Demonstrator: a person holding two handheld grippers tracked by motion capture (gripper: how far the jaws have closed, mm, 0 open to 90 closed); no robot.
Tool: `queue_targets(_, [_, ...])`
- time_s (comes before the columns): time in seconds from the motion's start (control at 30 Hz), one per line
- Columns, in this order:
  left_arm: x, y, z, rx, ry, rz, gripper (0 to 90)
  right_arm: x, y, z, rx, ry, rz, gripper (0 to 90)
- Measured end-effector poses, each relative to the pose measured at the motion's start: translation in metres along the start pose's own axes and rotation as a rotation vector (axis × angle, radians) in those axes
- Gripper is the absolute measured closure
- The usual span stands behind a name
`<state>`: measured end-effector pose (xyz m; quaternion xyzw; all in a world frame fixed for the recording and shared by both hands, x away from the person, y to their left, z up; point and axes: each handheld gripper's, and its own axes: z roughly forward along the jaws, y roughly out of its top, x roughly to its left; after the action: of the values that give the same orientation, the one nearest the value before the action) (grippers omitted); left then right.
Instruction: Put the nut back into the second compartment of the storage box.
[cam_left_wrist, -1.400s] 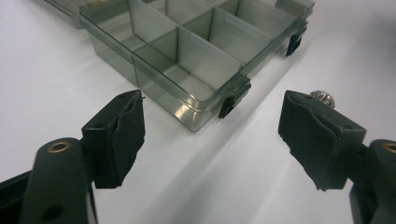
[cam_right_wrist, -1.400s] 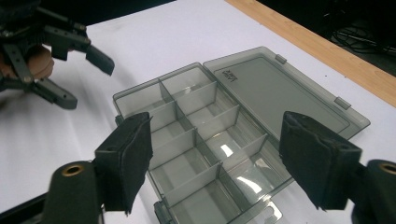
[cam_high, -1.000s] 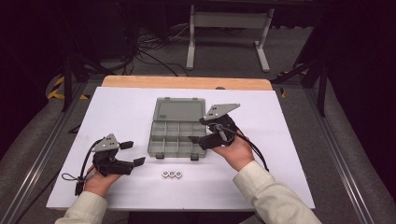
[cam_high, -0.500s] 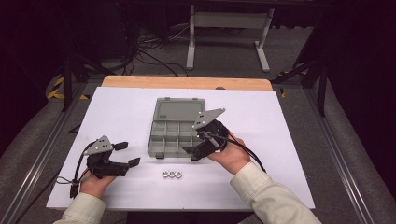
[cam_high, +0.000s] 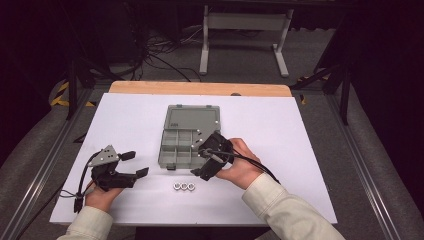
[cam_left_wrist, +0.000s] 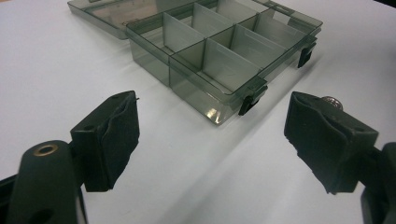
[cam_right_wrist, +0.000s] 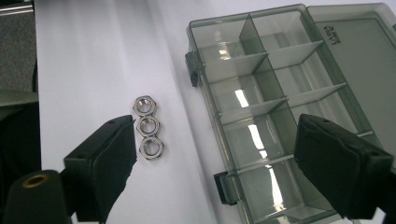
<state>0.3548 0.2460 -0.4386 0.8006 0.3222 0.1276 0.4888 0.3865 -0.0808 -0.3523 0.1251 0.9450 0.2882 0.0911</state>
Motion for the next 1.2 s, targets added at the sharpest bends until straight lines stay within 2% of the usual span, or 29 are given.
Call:
queue_targets(0.1, [0.001,0.0,0.0,-0.004,0.002,0.003,18.8,0.001,0.0,0.003,0.01,-0.006,0.008,9.4])
queue_targets(0.37, [0.0,0.0,-0.001,-0.022,0.009,0.001,18.4,0.004,0.0,0.008,0.044,0.024,0.018,13.7])
queue_targets(0.43, [0.0,0.0,-0.002,-0.031,0.012,-0.001,18.3,0.007,-0.001,0.012,0.063,0.025,0.01,15.3])
queue_targets(0.63, [0.002,-0.001,-0.002,-0.032,0.013,0.0,18.3,0.012,-0.001,0.02,0.075,0.039,-0.023,21.1])
queue_targets(0.9, [0.002,-0.001,-0.002,-0.036,0.013,-0.003,18.3,0.017,-0.005,0.033,0.107,0.08,-0.007,26.9])
queue_targets(1.1, [0.002,-0.001,-0.003,-0.035,0.013,-0.002,18.2,0.02,-0.006,0.039,0.12,0.1,-0.014,29.2])
queue_targets(1.13, [0.002,-0.002,-0.003,-0.034,0.011,-0.002,18.2,0.024,-0.007,0.042,0.143,0.113,-0.007,30.4])
queue_targets(1.2, [0.002,-0.002,-0.003,-0.036,0.012,0.002,18.2,0.026,-0.007,0.046,0.155,0.118,-0.009,31.4])
